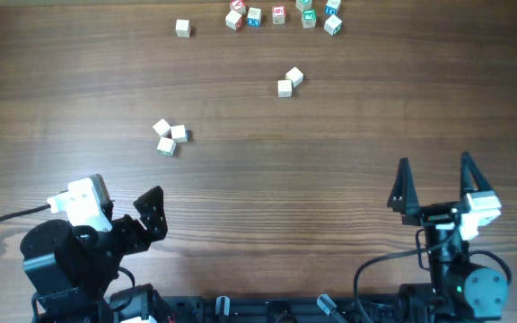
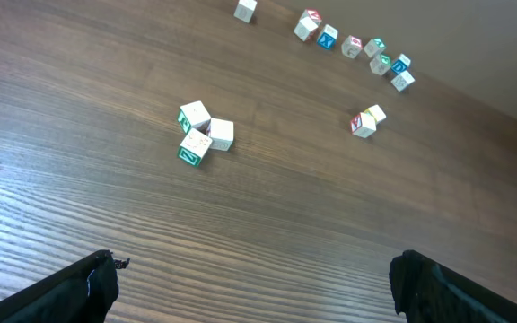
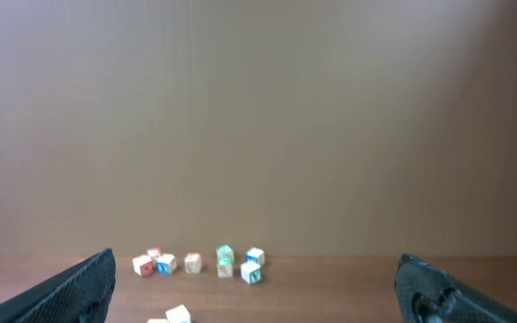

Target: Form a circle

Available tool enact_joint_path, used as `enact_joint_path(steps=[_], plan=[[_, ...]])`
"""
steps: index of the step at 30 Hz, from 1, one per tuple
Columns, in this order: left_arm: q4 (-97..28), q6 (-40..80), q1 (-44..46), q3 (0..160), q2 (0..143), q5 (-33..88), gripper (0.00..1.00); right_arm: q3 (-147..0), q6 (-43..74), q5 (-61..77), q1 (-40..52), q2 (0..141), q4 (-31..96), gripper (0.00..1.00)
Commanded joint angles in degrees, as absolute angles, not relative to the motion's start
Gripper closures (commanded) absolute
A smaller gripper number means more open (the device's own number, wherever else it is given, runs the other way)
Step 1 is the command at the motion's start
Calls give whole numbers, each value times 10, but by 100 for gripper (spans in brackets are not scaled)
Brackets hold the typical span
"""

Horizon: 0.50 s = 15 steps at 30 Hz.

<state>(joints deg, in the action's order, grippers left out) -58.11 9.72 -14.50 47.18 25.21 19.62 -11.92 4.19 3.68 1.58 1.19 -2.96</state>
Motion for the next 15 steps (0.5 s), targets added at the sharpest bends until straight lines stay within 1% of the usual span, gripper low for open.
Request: enact_joint_path(steps=[1,7,15], plan=[[-580,94,-141,471,252,199,0,-63,31,48,3,2,-70,0],[-580,94,-141,471,252,199,0,-5,30,11,-1,2,-74,0],[-580,94,-141,471,252,199,0,-3,31,9,-14,2,-3,0]])
